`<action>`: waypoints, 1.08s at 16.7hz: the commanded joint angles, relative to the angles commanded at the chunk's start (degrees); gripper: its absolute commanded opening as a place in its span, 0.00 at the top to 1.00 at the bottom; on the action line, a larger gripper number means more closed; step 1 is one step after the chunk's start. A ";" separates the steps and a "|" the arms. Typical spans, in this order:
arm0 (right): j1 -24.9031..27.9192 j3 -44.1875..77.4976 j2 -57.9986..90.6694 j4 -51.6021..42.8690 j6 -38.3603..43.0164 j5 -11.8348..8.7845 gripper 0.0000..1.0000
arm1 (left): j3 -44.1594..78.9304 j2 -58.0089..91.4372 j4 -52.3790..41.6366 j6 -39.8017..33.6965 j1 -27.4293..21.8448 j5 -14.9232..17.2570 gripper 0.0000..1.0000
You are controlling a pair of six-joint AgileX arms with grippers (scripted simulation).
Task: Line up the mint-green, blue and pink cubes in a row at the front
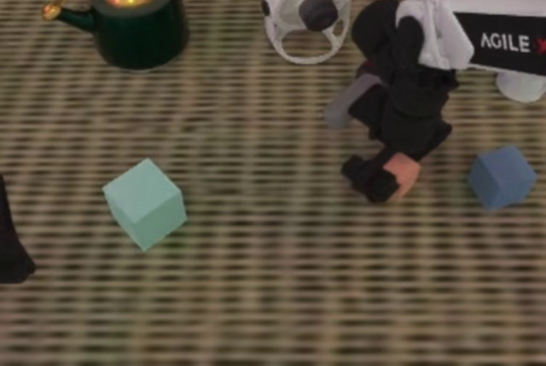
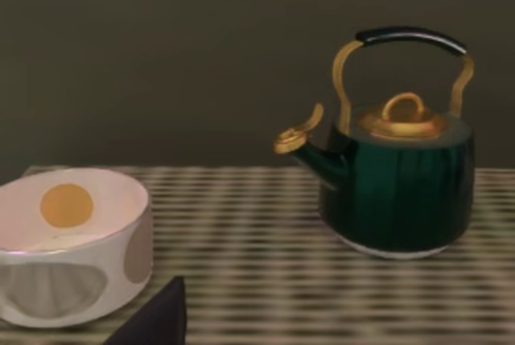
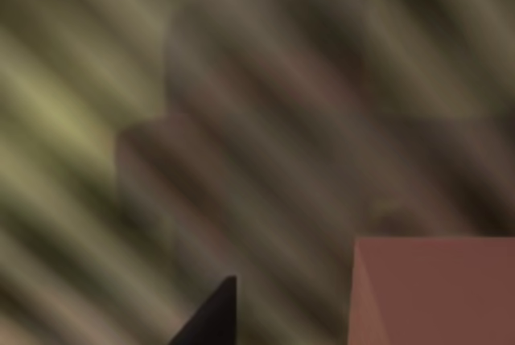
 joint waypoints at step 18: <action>0.11 5.09 -3.77 -7.13 0.56 -0.73 1.00 | 0.00 0.00 0.00 0.00 0.00 0.00 0.00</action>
